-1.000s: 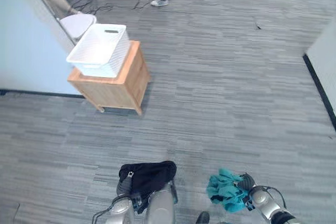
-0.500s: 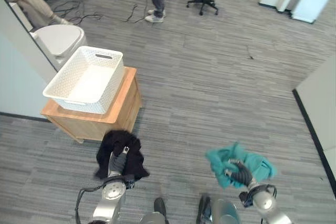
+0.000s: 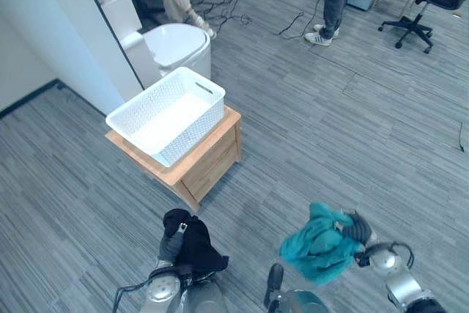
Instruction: Tidy up the quilt and then pick up the clothes from the bed and put them into the laundry hamper.
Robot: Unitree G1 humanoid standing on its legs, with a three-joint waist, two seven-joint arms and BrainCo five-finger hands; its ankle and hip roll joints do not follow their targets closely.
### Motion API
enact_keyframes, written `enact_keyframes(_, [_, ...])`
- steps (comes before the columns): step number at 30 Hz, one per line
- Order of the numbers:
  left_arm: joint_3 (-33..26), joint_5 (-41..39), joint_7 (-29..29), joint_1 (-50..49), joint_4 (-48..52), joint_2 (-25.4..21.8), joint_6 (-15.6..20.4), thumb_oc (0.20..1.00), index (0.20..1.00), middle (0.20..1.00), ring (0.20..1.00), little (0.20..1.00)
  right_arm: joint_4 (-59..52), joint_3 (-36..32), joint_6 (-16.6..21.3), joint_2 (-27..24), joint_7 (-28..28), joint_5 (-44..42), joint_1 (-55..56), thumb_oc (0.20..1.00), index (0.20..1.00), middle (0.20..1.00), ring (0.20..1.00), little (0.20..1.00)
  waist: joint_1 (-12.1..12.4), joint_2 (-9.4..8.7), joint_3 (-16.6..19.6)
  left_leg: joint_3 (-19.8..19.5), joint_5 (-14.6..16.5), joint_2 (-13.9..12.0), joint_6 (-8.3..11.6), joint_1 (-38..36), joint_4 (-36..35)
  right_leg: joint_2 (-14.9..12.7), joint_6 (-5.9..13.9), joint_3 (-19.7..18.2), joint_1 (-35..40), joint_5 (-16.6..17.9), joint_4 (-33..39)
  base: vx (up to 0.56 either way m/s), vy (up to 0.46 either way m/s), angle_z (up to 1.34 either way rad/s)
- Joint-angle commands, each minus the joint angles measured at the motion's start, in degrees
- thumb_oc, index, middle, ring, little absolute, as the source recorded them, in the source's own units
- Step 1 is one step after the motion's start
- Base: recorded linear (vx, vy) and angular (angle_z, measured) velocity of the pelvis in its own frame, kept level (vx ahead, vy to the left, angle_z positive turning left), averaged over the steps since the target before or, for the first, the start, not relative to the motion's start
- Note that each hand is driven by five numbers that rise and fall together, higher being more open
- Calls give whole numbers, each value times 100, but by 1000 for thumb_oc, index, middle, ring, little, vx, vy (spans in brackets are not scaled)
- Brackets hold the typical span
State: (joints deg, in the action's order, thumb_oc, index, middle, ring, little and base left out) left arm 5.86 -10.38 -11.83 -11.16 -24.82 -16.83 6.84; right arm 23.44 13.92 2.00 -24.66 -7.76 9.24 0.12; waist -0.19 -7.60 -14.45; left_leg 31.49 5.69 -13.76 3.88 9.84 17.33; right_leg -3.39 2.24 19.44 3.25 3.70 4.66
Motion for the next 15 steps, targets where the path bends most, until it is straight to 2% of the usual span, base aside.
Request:
enact_keyframes(1, [-334,-12,-121,242,341,-381,247,200,200,200,200,200,-310,-81,179,-204,-202,245,-102,200,200,200,200,200,92,145,90,268,-853,-117,236,-571,-1190,-517,638,-7,696,-806,-260,294,90,75])
enact_keyframes(3, [-452,-44,-172,205,301,-425,167,200,200,200,200,200,-355,-110,166,-92,-204,255,-84,200,200,200,200,200,118,78,161,-84,-809,287,50,-810,-1510,-703,775,199,687,-700,-911,357,147,63])
enact_keyframes(4, [-527,15,-237,277,269,-541,140,200,200,200,200,200,-372,-95,186,17,-216,339,-145,200,200,200,200,200,98,57,155,-89,-607,537,-196,-1211,-1842,-975,1136,285,335,-253,-2254,293,177,61])
enact_keyframes(5, [-534,17,-239,282,272,-546,137,200,200,200,200,200,-363,-92,188,27,-219,344,-158,200,200,200,200,200,94,32,146,-84,-601,591,-228,-1230,-1882,-1034,1179,262,295,-278,-2344,284,172,63])
enact_keyframes(7, [-578,118,-338,345,245,-655,90,200,200,200,200,200,-414,-77,145,70,-261,410,-222,200,200,200,200,200,21,65,99,-169,-556,675,-349,-1526,-2114,-1251,1275,119,-109,180,-3419,217,73,74])
enact_keyframes(9, [-643,200,-430,420,297,-771,102,200,200,200,200,200,-485,-149,152,77,-310,401,-289,200,200,200,200,200,-40,129,27,-204,-617,508,-372,-1626,-2150,-1233,1216,-65,-609,296,-4000,229,-5,97])
enact_keyframes(10, [-644,232,-444,449,313,-814,102,200,200,200,200,200,-527,-196,149,58,-324,372,-284,200,200,200,200,200,-67,106,12,-327,-606,503,-341,-1651,-2168,-1247,1186,-134,-692,201,-3884,237,-104,87])
enact_keyframes(13, [-553,249,-411,602,310,-969,106,200,200,200,200,200,-583,-341,161,-44,-412,209,-265,200,200,200,200,200,-191,-38,-15,-779,-656,449,-123,-1632,-2221,-1016,1033,-327,-763,-197,-2925,262,-217,107])
enact_keyframes(14, [-490,253,-375,654,294,-1016,115,200,200,200,200,200,-606,-442,168,-98,-439,123,-222,200,200,200,200,200,-327,-101,12,-1013,-689,424,-10,-1565,-2233,-865,923,-636,-758,-306,-2024,299,-316,125])
enact_keyframes(15, [-472,222,-347,688,285,-1043,117,200,200,200,200,200,-639,-546,161,-168,-456,61,-206,200,200,200,200,200,-438,-141,29,-1266,-623,435,72,-1550,-2233,-791,911,-1072,-750,-359,-1365,349,-368,187])
